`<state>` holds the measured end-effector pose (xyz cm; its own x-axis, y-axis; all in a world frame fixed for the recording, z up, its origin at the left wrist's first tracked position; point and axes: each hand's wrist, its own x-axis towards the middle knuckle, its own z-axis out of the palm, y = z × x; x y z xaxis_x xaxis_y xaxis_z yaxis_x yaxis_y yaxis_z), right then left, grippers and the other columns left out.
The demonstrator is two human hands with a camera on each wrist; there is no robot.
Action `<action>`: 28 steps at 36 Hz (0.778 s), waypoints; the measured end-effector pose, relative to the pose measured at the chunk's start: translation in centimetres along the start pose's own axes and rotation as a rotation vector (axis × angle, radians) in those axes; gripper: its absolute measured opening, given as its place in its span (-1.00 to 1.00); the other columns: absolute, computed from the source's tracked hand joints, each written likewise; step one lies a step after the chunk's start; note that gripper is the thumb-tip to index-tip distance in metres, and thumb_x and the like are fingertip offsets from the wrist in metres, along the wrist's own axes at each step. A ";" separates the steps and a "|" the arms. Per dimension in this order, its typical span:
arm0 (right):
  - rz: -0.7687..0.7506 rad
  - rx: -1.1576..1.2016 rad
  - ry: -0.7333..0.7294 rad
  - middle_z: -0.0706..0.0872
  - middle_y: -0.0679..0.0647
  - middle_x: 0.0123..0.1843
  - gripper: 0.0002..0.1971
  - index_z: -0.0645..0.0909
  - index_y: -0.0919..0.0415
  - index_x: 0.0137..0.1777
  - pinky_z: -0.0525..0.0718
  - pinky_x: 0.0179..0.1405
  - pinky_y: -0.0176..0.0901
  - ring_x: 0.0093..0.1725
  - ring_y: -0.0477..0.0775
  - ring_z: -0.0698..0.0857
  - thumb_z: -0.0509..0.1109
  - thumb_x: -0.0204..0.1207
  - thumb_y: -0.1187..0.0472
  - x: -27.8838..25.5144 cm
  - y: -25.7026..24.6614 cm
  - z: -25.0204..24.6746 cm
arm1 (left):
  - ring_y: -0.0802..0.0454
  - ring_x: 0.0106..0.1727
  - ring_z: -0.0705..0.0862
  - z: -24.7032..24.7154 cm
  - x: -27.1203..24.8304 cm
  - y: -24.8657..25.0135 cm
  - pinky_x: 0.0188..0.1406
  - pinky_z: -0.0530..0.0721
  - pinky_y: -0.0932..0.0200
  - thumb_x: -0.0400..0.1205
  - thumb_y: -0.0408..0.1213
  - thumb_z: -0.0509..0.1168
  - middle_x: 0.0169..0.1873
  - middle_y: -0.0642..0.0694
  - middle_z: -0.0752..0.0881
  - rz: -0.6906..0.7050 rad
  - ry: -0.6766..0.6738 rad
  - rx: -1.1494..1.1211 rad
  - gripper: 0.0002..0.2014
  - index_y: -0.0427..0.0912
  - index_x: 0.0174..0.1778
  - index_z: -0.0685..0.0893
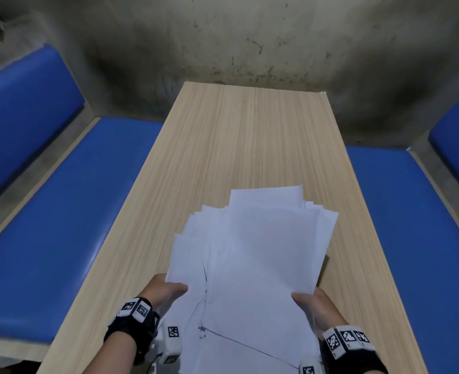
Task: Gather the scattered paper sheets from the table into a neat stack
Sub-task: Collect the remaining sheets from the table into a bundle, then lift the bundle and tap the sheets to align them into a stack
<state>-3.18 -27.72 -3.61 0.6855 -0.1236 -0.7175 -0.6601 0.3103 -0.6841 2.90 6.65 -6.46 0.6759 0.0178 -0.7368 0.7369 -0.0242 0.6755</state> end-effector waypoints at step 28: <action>-0.133 -0.002 -0.091 0.76 0.41 0.19 -0.63 0.58 0.45 0.28 0.64 0.21 0.28 0.19 0.43 0.73 0.24 0.49 0.59 -0.2 -3.3 1.0 | -0.29 -0.15 0.85 4.3 -2.8 0.5 -0.16 0.83 -0.11 0.49 -0.39 0.47 -0.21 -0.27 0.88 0.055 0.064 0.035 -0.90 -0.33 -0.13 0.82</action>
<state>-0.89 -27.77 -1.09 0.7918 -0.0774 -0.6059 -0.5624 0.2947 -0.7726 1.34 2.32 -4.22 0.7152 0.0791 -0.6944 0.6988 -0.0620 0.7126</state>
